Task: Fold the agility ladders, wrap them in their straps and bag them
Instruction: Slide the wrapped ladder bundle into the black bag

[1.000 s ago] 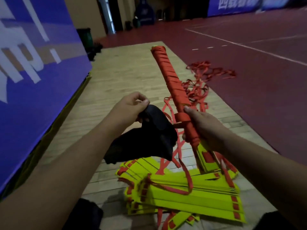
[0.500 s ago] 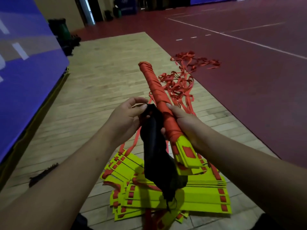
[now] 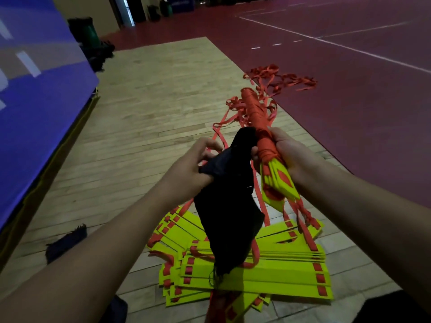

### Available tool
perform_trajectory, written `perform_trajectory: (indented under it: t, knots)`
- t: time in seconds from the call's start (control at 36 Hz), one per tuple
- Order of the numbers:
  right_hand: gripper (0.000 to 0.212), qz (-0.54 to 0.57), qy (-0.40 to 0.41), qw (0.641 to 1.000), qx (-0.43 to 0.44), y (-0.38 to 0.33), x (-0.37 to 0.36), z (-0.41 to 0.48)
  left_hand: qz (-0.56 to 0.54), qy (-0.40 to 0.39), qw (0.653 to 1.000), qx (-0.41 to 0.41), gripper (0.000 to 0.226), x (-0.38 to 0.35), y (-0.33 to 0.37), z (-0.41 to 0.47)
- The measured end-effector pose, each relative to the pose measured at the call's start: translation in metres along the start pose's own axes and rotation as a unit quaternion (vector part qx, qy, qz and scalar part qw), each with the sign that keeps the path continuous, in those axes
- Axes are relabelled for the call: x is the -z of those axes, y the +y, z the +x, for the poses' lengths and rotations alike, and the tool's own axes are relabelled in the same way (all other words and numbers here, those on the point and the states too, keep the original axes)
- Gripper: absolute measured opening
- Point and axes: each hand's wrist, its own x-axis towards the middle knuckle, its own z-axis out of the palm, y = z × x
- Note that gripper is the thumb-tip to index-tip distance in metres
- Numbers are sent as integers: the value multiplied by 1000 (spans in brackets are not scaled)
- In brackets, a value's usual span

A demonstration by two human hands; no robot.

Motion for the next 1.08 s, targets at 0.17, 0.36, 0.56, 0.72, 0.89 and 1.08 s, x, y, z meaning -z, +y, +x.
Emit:
perform_trajectory:
  t: [0.17, 0.36, 0.56, 0.72, 0.89, 1.08]
  knots:
    - [27, -51, 28, 998, -9, 0, 4, -2, -89, 70, 993, 32, 36, 17, -3, -3]
    - [23, -117, 32, 992, -32, 2, 3, -6, -173, 34, 980, 92, 73, 18, 7, -7]
    - [23, -131, 39, 990, -46, 6, 2, -6, 5, -81, 993, 90, 21, 26, 9, -16]
    - [23, -149, 39, 987, -50, 6, 2, -10, -63, 47, 989, 129, 19, 20, 9, -17]
    - [21, -167, 35, 984, -60, 5, 1, -13, -152, 114, 977, 96, 46, 17, 9, -13]
    - [41, -230, 61, 971, -26, 11, 3, -8, -127, 143, 969, 154, 24, 10, 6, -8]
